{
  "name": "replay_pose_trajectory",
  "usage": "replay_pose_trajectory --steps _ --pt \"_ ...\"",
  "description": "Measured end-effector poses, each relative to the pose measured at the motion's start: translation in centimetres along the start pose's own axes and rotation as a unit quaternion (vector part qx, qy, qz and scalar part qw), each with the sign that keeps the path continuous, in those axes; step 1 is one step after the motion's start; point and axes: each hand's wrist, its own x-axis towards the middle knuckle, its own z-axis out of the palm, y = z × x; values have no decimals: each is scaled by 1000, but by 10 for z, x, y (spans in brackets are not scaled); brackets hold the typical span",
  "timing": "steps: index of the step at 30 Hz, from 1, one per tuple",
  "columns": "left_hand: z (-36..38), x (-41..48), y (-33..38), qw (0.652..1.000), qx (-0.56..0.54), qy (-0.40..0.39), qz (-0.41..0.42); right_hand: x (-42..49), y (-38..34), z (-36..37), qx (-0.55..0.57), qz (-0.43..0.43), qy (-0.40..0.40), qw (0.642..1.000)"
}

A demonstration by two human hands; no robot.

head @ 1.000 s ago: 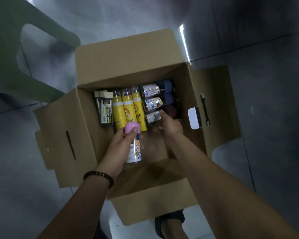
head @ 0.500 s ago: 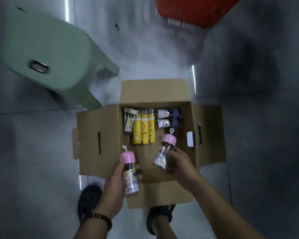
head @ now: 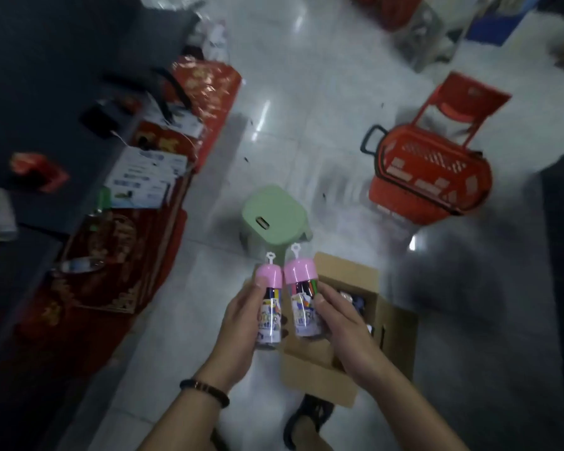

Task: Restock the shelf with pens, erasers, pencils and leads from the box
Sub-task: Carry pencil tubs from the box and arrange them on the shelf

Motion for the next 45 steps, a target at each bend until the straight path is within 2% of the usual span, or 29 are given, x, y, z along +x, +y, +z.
replay_pose_trajectory --steps 4,9,14,21,25,31,36,41,45 --pt "-45 -72 54 995 -59 29 81 -44 -58 79 -39 -55 -66 996" --pt "-139 -150 106 977 -149 3 151 -91 -97 191 -91 -116 -175 973" --pt "-259 -232 143 956 -157 46 243 -125 -104 318 -168 -169 -267 934" --pt "-396 -333 186 910 -137 106 377 -158 -114 491 -151 -217 -367 892" --pt "-458 -364 217 879 -97 180 431 -163 -134 574 -166 -257 -426 852" --pt "-531 -384 257 836 -87 283 463 -144 -158 686 -172 -252 -503 809" --pt "-581 -385 292 807 -62 376 452 -123 -182 764 -171 -214 -547 791" --pt "-636 -391 319 764 -26 480 431 -106 -191 847 -212 -248 -577 749" --pt "-711 -402 336 735 38 550 394 -100 -185 908 -247 -275 -567 736"
